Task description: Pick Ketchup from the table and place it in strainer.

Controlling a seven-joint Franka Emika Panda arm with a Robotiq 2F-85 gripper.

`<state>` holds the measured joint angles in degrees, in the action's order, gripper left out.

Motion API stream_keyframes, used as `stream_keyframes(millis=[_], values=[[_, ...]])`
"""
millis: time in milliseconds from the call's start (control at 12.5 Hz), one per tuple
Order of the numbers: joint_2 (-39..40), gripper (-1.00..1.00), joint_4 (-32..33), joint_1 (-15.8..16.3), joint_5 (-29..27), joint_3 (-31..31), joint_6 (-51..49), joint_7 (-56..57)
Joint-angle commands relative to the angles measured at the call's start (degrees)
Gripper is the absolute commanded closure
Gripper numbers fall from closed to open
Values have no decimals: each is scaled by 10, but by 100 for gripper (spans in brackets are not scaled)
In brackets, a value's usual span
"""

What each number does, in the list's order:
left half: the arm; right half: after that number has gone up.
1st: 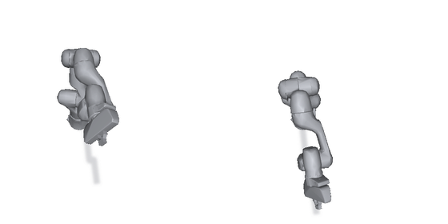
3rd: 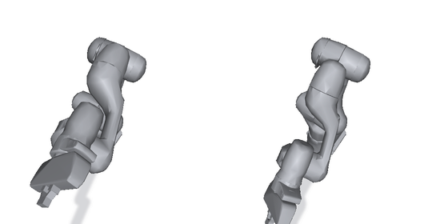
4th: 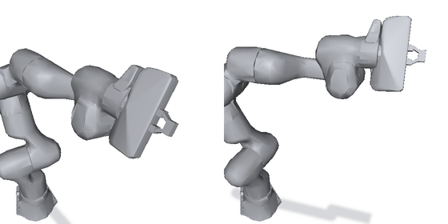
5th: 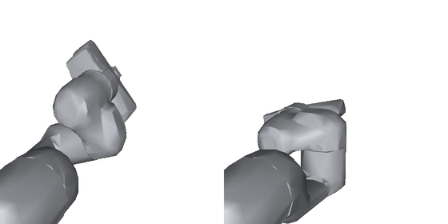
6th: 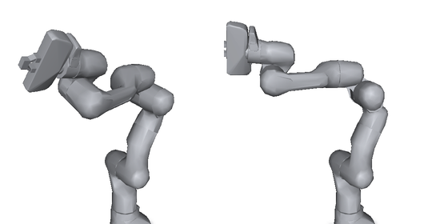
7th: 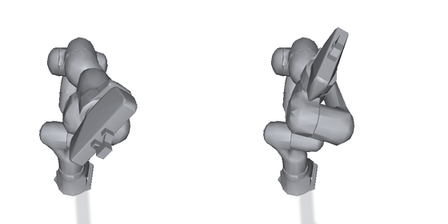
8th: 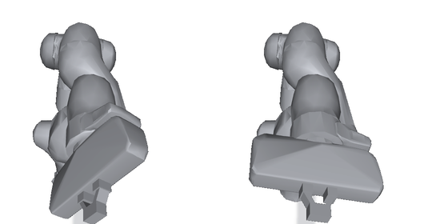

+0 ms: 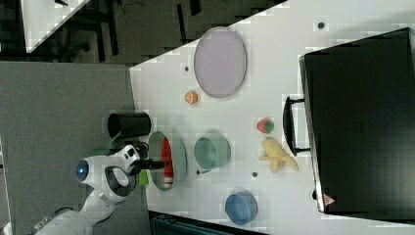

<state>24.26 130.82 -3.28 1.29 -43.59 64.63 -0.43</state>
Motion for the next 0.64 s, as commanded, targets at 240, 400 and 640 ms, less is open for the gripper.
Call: stream_keyframes(millis=[240, 400, 640], values=[[-96, -100, -34, -14, 14, -9, -60, -73], [-156, -100, -59, -38, 12, -7, -162, -73], [-230, -100, -107, -75, -1, 17, -318, -65]])
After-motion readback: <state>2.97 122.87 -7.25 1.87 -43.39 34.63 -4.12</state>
